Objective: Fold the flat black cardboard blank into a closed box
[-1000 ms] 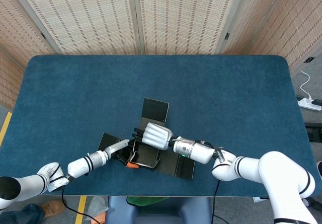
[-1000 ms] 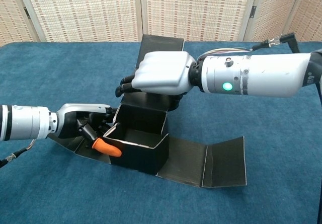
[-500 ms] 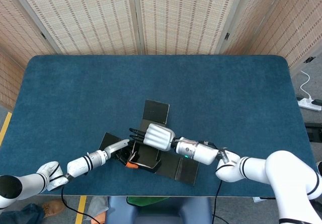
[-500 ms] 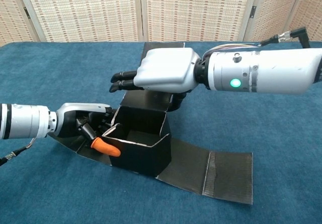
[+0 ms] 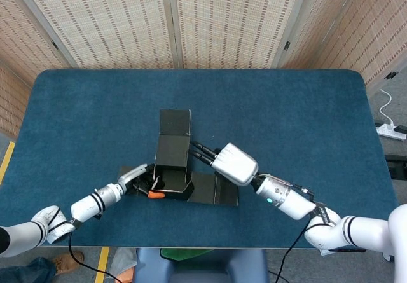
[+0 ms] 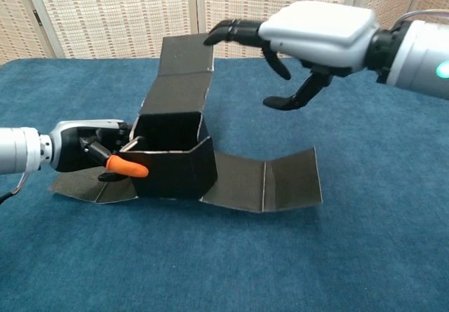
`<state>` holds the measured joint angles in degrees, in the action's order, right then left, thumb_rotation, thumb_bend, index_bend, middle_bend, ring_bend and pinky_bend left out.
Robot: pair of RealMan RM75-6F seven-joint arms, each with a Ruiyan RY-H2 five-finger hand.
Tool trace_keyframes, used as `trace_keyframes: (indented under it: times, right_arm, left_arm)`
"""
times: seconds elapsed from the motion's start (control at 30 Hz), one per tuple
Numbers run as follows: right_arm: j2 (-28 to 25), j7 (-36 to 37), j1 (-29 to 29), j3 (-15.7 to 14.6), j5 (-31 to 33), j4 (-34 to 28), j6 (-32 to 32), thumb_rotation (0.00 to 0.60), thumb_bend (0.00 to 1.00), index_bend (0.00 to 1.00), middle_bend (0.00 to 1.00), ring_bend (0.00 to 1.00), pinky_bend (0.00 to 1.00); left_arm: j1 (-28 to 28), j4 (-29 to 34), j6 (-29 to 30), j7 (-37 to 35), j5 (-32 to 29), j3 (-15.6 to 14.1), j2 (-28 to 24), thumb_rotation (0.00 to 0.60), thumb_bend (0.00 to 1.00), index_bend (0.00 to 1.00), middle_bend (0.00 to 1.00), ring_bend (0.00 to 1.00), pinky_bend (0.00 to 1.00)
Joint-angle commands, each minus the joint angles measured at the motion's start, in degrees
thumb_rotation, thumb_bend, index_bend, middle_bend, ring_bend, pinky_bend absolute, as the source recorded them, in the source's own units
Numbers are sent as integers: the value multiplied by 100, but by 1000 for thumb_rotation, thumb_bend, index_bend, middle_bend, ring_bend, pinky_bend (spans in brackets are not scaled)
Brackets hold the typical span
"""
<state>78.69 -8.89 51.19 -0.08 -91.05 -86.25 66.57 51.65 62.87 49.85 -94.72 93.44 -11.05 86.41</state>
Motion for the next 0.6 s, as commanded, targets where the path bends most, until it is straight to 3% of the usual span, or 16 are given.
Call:
trace_keyframes:
  times: [0.03,0.23,0.47,0.6]
  right_arm:
    - [-201,834,-671,34,-110,-184,926,600,330,0,0,614,1000]
    - [-39,1807,-1319,130,-125,41,1824,600,331,0,0,627,1000]
    - [306,2390,-1456,244,-127,368,1784,600,328,0,0,627,1000]
    - [885,2176,-1297,540,-125,620,1704,600,177,0,2,637,1000]
  left_arm:
    - [-140,122,264,-831,-58,53,-307,600,237,279,256,599,869]
    - [-244,192,822,-2577,118,85,-640,600,238,279,256,599,874]
    - [-228,169,1312,-3773,439,31,-803,600,238,277,255,599,875]
    - [-171,301,1440,-4175,536,15,-883,600,236,271,254,599,875]
